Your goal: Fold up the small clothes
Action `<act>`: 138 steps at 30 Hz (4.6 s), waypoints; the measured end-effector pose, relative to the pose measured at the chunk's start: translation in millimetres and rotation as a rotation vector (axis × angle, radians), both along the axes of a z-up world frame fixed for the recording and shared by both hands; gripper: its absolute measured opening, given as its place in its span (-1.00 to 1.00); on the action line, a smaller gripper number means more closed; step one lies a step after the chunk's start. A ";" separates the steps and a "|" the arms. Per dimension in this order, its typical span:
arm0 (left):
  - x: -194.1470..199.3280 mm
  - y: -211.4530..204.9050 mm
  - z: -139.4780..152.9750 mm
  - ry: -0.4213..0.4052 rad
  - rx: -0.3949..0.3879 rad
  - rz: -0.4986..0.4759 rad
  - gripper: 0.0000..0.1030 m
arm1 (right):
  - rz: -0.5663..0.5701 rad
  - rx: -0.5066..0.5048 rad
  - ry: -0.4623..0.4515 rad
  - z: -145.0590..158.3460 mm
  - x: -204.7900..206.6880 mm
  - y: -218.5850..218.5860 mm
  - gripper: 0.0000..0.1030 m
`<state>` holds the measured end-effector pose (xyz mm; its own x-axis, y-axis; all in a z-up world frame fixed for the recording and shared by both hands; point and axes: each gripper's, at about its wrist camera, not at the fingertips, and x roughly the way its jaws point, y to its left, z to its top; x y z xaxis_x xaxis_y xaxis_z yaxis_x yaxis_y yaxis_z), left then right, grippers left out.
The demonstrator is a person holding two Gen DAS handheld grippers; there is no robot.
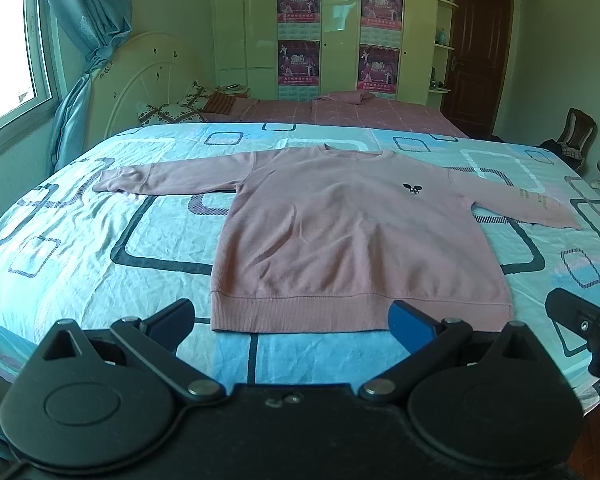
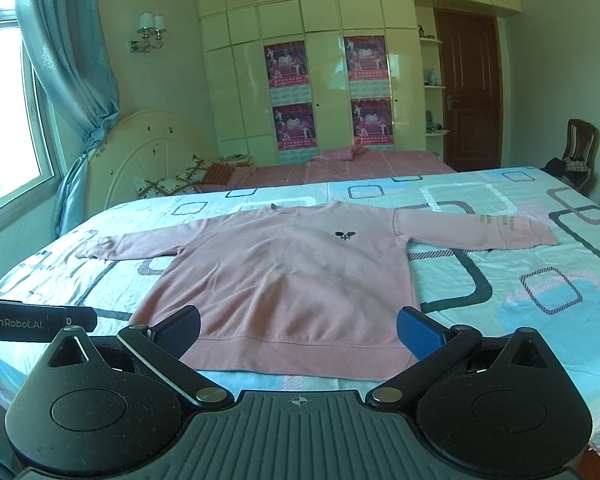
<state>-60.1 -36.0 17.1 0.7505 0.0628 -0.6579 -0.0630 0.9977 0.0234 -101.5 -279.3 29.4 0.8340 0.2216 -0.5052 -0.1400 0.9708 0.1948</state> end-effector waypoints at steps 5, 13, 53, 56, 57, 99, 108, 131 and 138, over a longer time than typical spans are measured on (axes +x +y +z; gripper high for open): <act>0.6 -0.7 -0.1 -0.001 0.004 0.002 0.99 | -0.006 0.001 0.000 -0.6 2.5 0.8 1.00; 3.1 -0.1 -1.0 0.002 0.007 0.003 0.99 | -0.005 0.000 0.001 -1.3 2.5 0.7 1.00; 69.5 0.2 -20.5 0.059 0.038 0.003 0.99 | -0.067 -0.003 0.081 -28.5 59.1 -9.9 1.00; 82.9 1.1 -24.5 0.066 0.042 -0.002 0.99 | -0.084 -0.008 0.093 -32.1 70.2 -10.6 1.00; 88.0 1.5 -25.9 0.068 0.042 -0.005 0.99 | -0.090 -0.009 0.096 -33.2 74.3 -10.6 1.00; 318.4 -35.2 -94.1 0.142 0.025 -0.009 0.98 | -0.309 -0.068 0.232 -103.2 315.2 -121.6 1.00; 345.0 -81.8 -118.6 0.172 0.014 0.010 0.98 | -0.339 -0.080 0.255 -125.6 361.2 -190.1 1.00; 386.5 -127.5 -134.4 0.172 0.075 -0.017 0.98 | -0.478 -0.167 0.334 -188.8 411.8 -289.1 1.00; 387.2 -126.3 -136.1 0.162 0.111 -0.033 0.98 | -0.619 -0.047 0.365 -209.3 399.6 -341.1 0.99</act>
<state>327.1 -162.3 -119.0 0.6383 0.1183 -0.7606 -0.0165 0.9900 0.1402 298.1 -620.4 -179.9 0.5755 -0.2663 -0.7732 0.5048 0.8595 0.0797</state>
